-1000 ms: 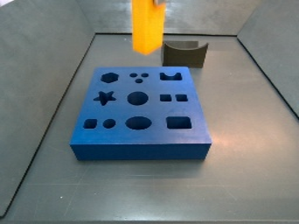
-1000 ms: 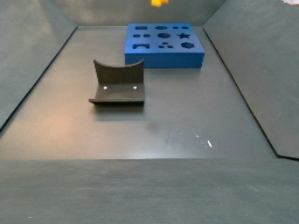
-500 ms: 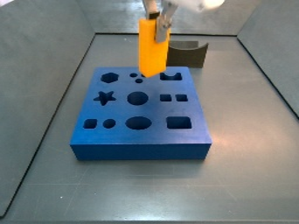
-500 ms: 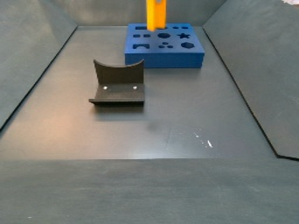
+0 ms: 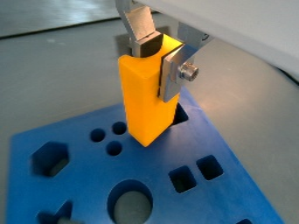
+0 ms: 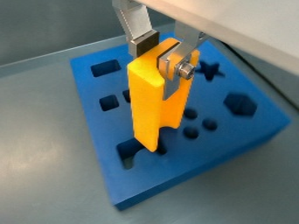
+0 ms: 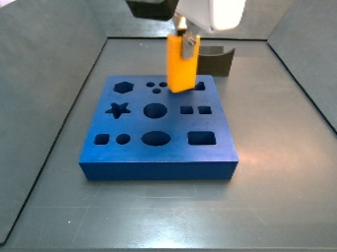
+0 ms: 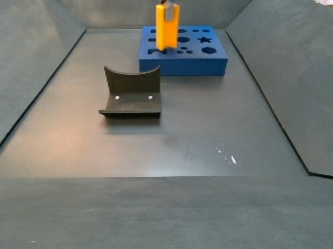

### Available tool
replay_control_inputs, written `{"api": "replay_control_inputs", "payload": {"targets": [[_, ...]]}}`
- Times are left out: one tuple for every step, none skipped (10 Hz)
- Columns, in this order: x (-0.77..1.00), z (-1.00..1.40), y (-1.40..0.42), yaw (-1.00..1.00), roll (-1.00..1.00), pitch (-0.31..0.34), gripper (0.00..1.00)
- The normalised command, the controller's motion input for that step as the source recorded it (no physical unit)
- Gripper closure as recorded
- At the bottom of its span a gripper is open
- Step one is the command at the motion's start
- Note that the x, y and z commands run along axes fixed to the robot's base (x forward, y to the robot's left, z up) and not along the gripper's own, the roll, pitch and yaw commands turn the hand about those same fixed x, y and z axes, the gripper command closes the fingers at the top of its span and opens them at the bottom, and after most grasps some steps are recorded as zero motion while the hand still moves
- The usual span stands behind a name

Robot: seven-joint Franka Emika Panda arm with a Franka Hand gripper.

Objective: Insert the arch object.

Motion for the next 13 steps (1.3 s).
{"api": "replay_control_inputs", "payload": {"targets": [[0.31,-0.33,0.13,-0.85,-0.05,-0.081,1.00],[0.32,-0.33,0.13,-0.85,-0.06,-0.084,1.00],[0.32,-0.29,0.16,-0.83,-0.08,-0.091,1.00],[0.34,-0.27,0.17,-0.83,-0.06,-0.071,1.00],[0.36,-0.24,0.19,-0.80,-0.09,-0.086,1.00],[0.24,-0.24,0.05,-0.49,-0.03,-0.059,1.00],[0.00,0.00,0.00,0.00,-0.01,0.000,1.00],[0.00,-0.02,0.00,0.00,0.00,0.000,1.00],[0.00,-0.18,0.03,-0.27,-0.02,-0.033,1.00],[-0.06,-0.21,0.00,-0.70,0.00,0.000,1.00],[-0.05,-0.18,0.00,-0.61,-0.02,0.000,1.00],[-0.01,-0.17,0.00,-0.19,-0.03,-0.010,1.00],[0.00,-0.23,0.00,0.00,0.00,-0.033,1.00]]}}
